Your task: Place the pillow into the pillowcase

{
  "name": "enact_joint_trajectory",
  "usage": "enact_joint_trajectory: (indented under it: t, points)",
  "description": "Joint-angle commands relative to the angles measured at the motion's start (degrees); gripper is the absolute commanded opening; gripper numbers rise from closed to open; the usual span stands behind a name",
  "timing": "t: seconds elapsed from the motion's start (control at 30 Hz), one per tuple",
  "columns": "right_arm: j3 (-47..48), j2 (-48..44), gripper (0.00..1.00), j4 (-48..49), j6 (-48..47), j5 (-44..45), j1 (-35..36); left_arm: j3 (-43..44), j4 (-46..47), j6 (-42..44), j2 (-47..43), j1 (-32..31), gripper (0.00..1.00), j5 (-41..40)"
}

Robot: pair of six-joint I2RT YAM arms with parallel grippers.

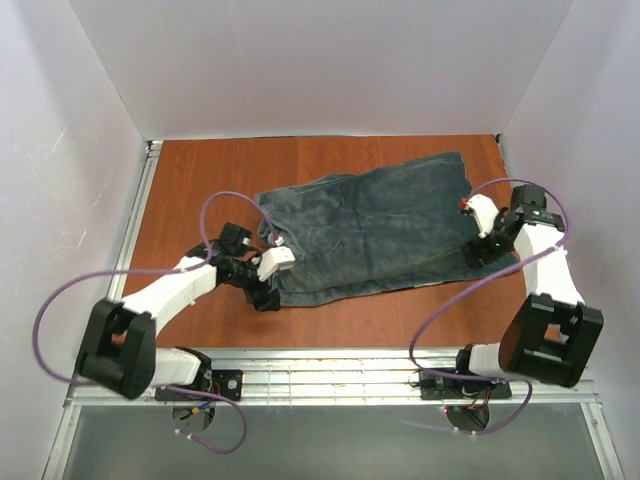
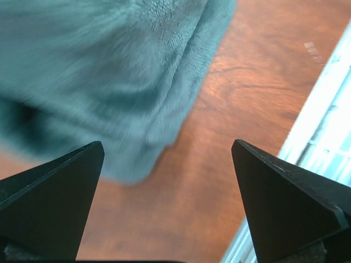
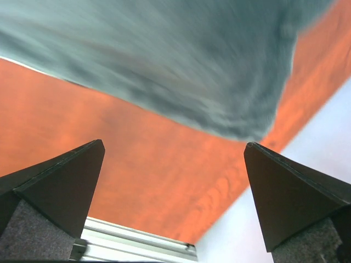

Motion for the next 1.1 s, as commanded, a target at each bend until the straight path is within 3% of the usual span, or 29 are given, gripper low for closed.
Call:
enact_joint_trajectory:
  t: [0.0,0.07,0.1,0.2,0.27,0.4,0.47,0.53,0.57,0.6,1.07]
  points:
    - [-0.74,3.73,0.98,0.72,-13.04,1.60,-8.26,-0.83,7.88,-4.39,6.92,-3.96,0.89,-8.45]
    - [-1.89,7.25,0.98,3.53,-14.71,1.51,-9.95,-0.48,10.69,-6.15,11.67,-4.32,0.83,-10.30]
    - [-2.24,8.39,0.98,4.24,-15.24,0.90,-11.09,0.92,11.84,-7.64,14.73,-4.05,0.59,-11.52]
    - [-3.12,11.91,0.98,6.70,-13.85,-1.30,-11.10,3.82,12.37,-8.27,18.26,-0.46,0.12,-12.76]
    - [-3.65,12.97,0.99,9.15,-13.40,-2.27,-11.01,6.81,11.85,-7.13,19.33,5.22,0.03,-11.98]
    - [-4.27,15.87,0.97,12.76,-12.09,-3.41,-11.01,12.44,8.87,-3.62,23.62,13.95,0.00,-9.43]
    - [-3.92,18.06,0.82,12.68,-10.77,-5.16,-10.58,13.94,8.25,-2.56,24.25,16.16,0.00,-7.94]
    - [-3.65,20.18,0.50,10.23,-9.80,-7.54,-9.52,14.12,7.02,-1.86,23.82,16.25,0.00,-6.80]
    - [-3.83,20.44,0.17,9.35,-9.45,-8.59,-9.26,13.59,7.45,-1.85,23.29,16.34,0.00,-6.09]
    - [-3.74,20.44,0.02,8.64,-8.84,-10.60,-9.34,13.33,7.54,-2.03,22.15,16.34,0.00,-5.74]
    - [11.36,8.23,0.01,-15.60,-10.15,-32.93,-18.38,20.26,-0.17,-9.85,17.84,19.06,0.00,1.81]
